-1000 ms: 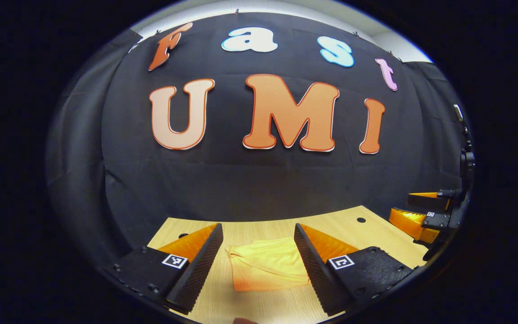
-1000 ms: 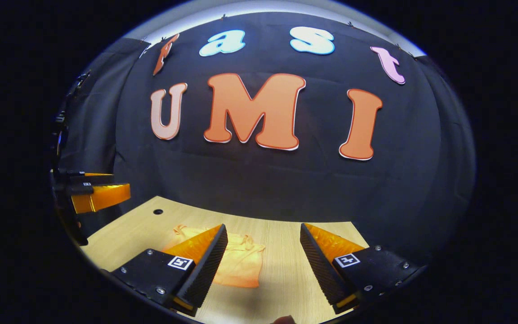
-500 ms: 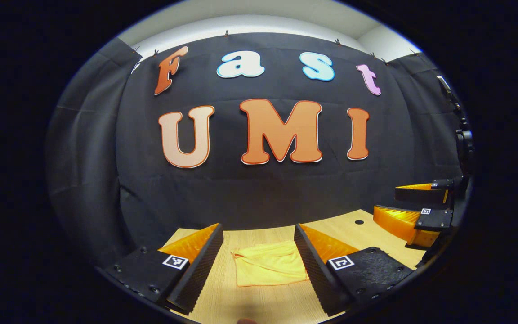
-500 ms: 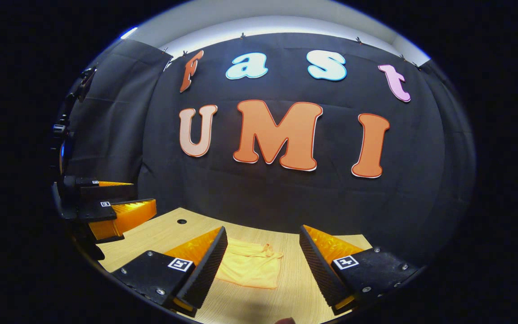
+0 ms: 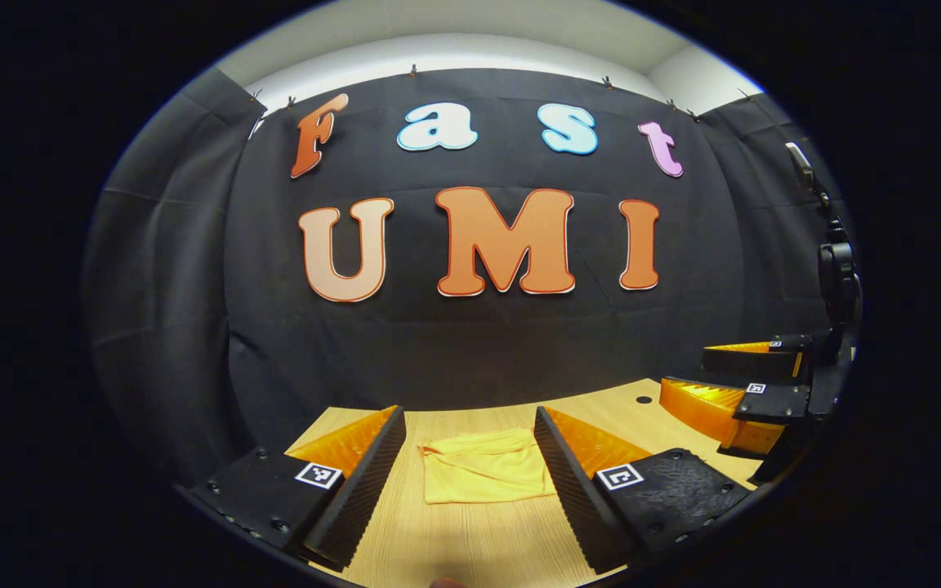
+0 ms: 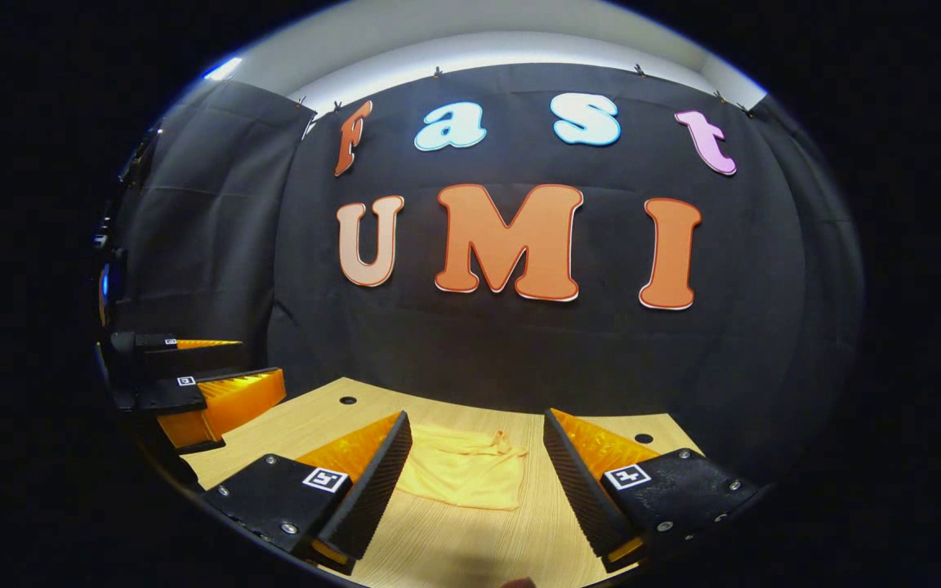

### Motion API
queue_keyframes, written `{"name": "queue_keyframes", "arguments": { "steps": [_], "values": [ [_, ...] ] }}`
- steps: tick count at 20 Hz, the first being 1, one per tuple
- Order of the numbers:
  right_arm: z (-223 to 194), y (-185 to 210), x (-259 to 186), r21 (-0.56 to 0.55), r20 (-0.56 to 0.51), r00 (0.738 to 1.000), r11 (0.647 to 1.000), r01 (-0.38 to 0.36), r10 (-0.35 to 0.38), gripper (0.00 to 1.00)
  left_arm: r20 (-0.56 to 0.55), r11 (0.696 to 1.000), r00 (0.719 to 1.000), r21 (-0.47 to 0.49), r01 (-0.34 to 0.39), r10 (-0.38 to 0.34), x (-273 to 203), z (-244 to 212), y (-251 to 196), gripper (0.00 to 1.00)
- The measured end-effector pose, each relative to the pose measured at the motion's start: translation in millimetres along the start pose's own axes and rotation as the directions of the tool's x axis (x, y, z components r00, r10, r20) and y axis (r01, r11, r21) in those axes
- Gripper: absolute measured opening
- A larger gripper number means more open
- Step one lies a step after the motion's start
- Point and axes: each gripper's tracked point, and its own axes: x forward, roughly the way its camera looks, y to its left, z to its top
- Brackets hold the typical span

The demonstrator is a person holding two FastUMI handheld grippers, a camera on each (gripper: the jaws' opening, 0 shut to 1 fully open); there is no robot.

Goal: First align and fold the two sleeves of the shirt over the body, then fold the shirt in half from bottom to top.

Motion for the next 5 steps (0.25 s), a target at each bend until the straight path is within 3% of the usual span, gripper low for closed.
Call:
{"name": "queue_keyframes", "arguments": {
  "steps": [5],
  "values": [
    [-7.3,3.2,-12.3,-0.009,-0.007,1.000,1.000,-0.012,0.012,0.98,0.018,1.000,1.000,-0.014,-0.005,0.005,-22.1,-11.0,-1.6,0.97]
  ]
}}
